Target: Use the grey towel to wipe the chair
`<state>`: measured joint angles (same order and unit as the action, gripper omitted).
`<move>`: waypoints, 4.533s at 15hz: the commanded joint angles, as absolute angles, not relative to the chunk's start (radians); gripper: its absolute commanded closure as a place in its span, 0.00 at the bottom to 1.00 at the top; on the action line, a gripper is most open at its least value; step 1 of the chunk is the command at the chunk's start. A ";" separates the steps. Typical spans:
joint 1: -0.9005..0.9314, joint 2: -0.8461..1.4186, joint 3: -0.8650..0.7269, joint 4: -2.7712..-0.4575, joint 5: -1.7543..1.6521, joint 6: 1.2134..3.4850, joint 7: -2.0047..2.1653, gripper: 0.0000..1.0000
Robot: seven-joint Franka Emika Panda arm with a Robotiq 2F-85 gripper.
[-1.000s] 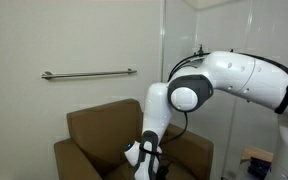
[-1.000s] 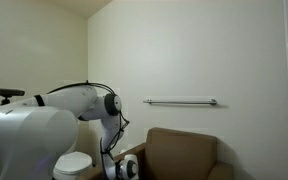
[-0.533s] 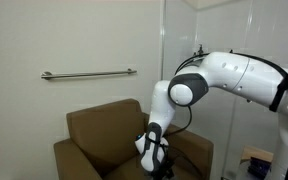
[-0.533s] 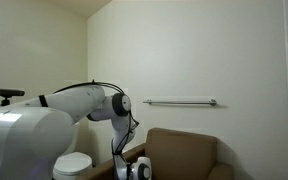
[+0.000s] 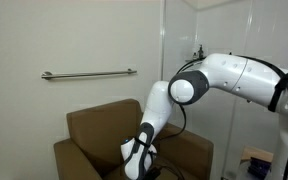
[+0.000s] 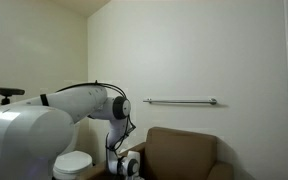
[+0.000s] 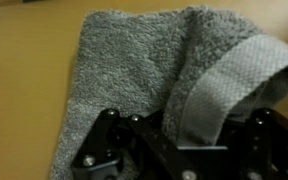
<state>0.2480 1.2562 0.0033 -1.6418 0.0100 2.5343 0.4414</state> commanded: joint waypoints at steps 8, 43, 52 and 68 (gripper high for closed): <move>0.219 1.335 0.023 -1.575 0.044 2.590 0.321 0.97; 0.109 1.271 0.084 -1.651 0.014 2.591 0.104 0.97; 0.276 1.291 -0.155 -1.591 -0.041 2.331 0.350 0.97; 0.216 1.267 -0.004 -1.554 -0.055 2.269 0.237 0.97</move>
<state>0.2580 1.2999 -0.0686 -1.5217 -0.0729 2.1816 0.3118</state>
